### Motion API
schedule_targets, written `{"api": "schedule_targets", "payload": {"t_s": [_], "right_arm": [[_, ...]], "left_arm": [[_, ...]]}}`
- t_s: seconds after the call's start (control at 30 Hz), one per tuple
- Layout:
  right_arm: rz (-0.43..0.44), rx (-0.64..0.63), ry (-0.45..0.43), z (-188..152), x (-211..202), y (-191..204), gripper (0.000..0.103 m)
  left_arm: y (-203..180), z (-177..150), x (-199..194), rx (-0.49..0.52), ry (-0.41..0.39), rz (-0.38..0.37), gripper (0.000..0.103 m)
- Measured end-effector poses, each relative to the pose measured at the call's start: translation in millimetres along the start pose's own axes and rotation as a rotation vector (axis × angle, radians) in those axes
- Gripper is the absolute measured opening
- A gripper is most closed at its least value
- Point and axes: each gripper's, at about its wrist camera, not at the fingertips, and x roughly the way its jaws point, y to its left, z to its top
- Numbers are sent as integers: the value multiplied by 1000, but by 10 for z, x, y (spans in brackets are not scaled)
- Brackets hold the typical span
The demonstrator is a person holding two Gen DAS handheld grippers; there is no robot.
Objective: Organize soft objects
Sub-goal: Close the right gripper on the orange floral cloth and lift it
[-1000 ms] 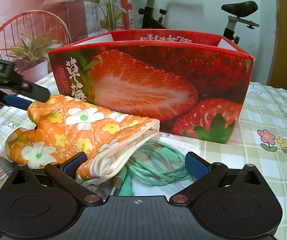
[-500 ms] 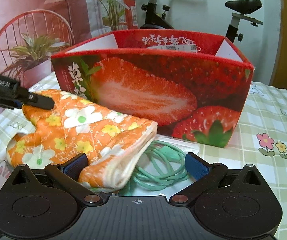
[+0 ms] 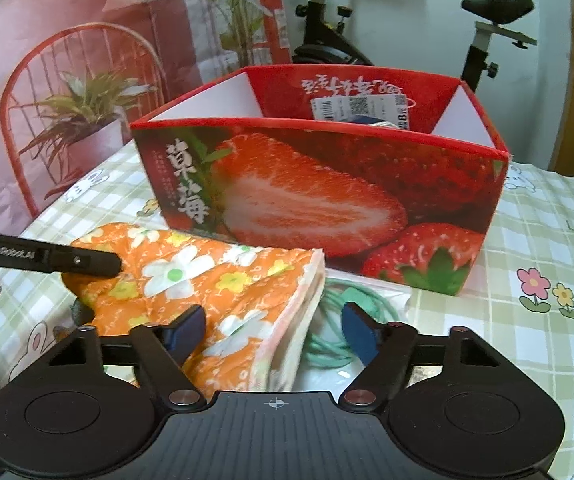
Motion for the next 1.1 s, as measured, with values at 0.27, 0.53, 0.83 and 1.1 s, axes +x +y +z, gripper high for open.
{"api": "schedule_targets", "payload": {"t_s": [0.27,0.53,0.83,1.1], "right_arm": [[19,-50,23,83,-14,72,39],[36,-87,-33,225,-157,108,12],[30,-103,-120,362,-392,118,11],[32,-132,-174,531,-515,154,10]], "left_arm": [[-31,-21,-2,-2,-6,6,27],[-91,68,-156,28,-78,2,24],[-266,200,-403,90,-182,0,24],[-369,340,-559,132,-247,7,24]]}}
